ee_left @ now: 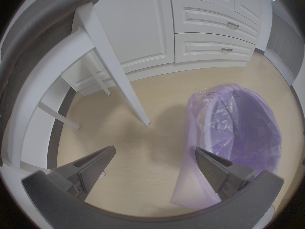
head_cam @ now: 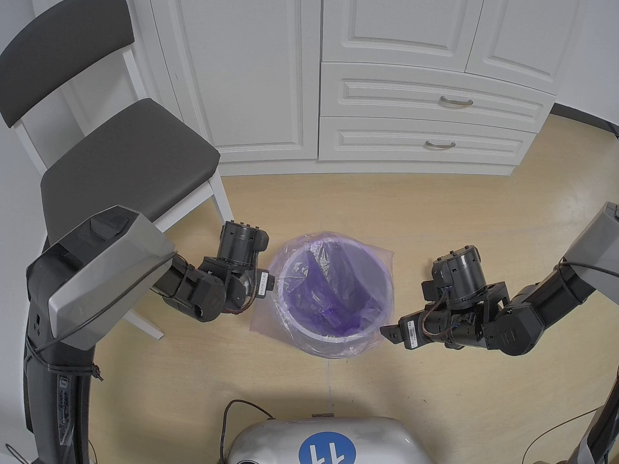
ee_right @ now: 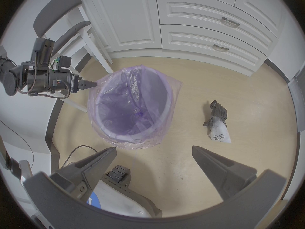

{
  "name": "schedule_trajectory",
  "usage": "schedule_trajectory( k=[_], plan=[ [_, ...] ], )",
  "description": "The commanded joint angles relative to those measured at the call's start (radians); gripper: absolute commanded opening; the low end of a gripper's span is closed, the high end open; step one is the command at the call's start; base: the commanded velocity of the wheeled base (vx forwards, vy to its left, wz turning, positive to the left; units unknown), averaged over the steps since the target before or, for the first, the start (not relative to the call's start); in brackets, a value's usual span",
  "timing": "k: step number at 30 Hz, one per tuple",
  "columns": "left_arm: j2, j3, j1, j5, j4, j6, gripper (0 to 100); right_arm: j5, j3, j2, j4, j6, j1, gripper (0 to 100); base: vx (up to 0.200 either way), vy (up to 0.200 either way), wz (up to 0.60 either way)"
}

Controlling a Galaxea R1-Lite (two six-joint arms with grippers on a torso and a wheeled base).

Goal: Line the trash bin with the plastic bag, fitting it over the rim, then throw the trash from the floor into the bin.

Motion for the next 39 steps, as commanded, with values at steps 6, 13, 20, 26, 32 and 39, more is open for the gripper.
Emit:
schedule_trajectory(
  k=[6,13,20,26,32,39],
  plan=[
    [0.026,-0.007,0.061,-0.097,-0.01,-0.005,100,0.001,-0.014,0.002,-0.001,-0.018,-0.042,100,0.0,0.0,0.0],
    [0.089,-0.022,0.084,-0.199,-0.018,-0.014,100,0.002,-0.046,0.028,-0.007,-0.017,-0.081,100,0.0,0.0,0.0],
    [0.172,-0.085,0.101,-0.252,-0.054,-0.09,100,0.002,-0.089,0.115,-0.082,-0.012,-0.131,100,0.0,0.0,0.0],
    [0.218,-0.134,0.099,-0.251,-0.054,-0.141,100,-0.001,-0.149,0.167,-0.088,0.003,-0.171,100,0.0,0.0,0.0],
    [0.267,-0.177,0.095,-0.24,-0.054,-0.153,100,-0.006,-0.215,0.226,-0.088,0.034,-0.217,100,0.0,0.0,0.0],
    [0.284,-0.207,0.085,-0.238,-0.053,-0.184,100,-0.007,-0.299,0.287,-0.09,0.121,-0.228,100,0.0,0.0,0.0]
  ],
)
